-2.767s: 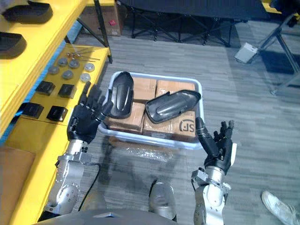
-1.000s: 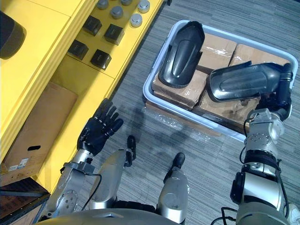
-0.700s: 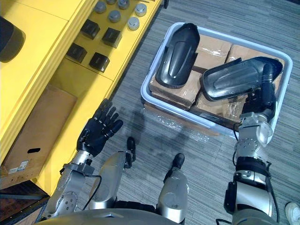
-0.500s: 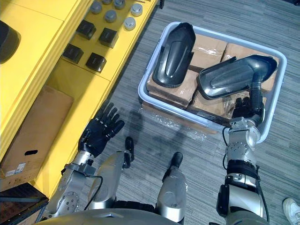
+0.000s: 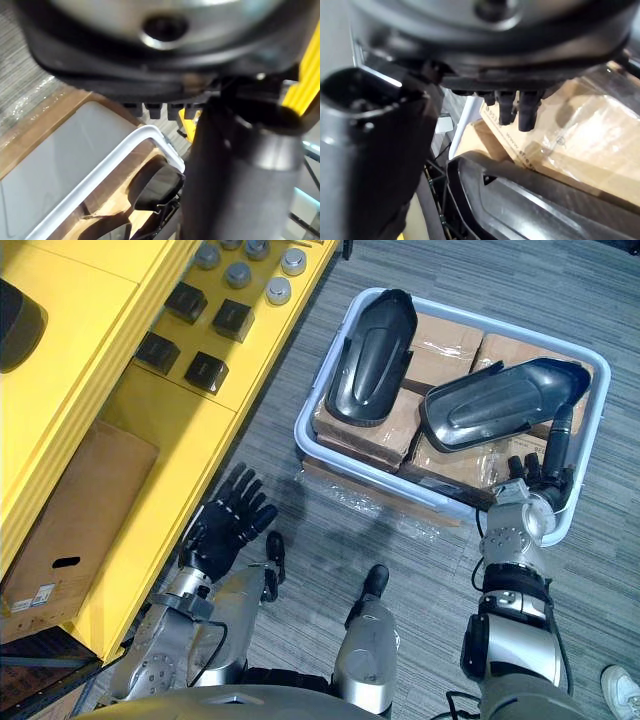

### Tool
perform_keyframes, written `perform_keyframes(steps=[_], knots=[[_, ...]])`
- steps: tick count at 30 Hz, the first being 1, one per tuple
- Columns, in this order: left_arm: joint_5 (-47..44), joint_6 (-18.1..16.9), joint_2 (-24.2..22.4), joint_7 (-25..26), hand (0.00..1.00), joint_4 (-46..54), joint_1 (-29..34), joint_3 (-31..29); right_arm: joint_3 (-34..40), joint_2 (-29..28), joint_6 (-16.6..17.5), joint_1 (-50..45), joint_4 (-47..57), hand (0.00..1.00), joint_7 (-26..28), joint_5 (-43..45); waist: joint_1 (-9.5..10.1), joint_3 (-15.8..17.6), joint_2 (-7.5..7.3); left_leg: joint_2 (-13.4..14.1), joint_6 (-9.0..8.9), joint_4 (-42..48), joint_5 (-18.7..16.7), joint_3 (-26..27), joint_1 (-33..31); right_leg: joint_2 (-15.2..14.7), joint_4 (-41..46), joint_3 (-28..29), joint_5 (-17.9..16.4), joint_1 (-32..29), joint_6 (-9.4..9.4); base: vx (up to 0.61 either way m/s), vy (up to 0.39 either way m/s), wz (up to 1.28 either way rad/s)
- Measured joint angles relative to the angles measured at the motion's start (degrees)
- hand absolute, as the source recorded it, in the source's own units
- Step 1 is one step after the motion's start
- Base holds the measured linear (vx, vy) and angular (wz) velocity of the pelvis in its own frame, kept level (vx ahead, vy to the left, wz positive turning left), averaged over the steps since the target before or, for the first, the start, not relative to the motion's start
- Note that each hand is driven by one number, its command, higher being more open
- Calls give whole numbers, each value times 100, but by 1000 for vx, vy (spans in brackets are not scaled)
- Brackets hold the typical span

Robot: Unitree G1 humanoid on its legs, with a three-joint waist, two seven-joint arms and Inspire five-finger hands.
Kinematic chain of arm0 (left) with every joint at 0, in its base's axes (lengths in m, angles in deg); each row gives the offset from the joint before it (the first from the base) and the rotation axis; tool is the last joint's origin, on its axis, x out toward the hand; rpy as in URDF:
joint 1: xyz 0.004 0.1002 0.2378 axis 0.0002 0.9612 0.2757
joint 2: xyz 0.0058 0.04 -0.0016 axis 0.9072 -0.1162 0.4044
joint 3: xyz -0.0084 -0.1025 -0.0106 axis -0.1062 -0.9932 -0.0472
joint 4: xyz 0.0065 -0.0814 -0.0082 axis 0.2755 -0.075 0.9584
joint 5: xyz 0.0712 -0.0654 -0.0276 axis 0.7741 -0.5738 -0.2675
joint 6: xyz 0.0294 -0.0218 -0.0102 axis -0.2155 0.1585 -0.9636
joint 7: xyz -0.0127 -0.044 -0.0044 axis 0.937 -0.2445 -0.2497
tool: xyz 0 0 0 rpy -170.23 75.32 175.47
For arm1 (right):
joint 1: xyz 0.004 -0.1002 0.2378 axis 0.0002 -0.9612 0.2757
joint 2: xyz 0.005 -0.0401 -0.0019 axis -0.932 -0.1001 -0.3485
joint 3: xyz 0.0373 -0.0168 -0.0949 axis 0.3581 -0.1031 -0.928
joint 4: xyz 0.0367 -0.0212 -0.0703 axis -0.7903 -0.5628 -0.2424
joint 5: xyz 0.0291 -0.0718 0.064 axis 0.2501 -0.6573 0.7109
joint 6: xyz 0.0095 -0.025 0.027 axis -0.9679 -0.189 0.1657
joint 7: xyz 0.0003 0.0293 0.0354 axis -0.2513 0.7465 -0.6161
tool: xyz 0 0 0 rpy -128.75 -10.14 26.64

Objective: Walk over and take three plastic housings, then place them on the shelf

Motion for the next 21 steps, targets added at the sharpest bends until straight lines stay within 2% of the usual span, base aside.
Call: perform_keyframes(steps=[9,13,15,19,21], knots=[[-12,-114,4,99,100,-383,13,112,-182,767,-432,1011,-1446,100,-103,392,65,-33,52,-63,-44,-312,241,-140,34,-11,8,-144,11,-11,-21,-44,3,9],[-16,-134,-8,92,100,-465,20,285,-259,1075,-558,1345,-1978,100,-70,606,74,-138,216,-120,-57,-367,267,-163,30,-69,17,-171,9,-28,-27,-17,9,4],[-24,-254,-8,84,100,-548,11,360,-299,1291,-683,1477,-2172,100,2,678,109,-190,295,-142,-45,-401,300,-163,0,-92,19,-180,9,-84,-24,0,0,0],[-43,-263,-9,81,100,-580,5,396,-347,1544,-890,1609,-2449,100,135,1030,172,-221,354,-140,-46,-402,323,-170,-39,-99,91,-188,7,-153,-26,0,0,0],[-54,-264,-8,52,100,-589,1,398,-345,1735,-1162,1685,-2634,100,282,1179,187,-221,355,-138,-52,-399,332,-187,-53,-99,107,-208,-11,-163,-52,-8,-3,2]])
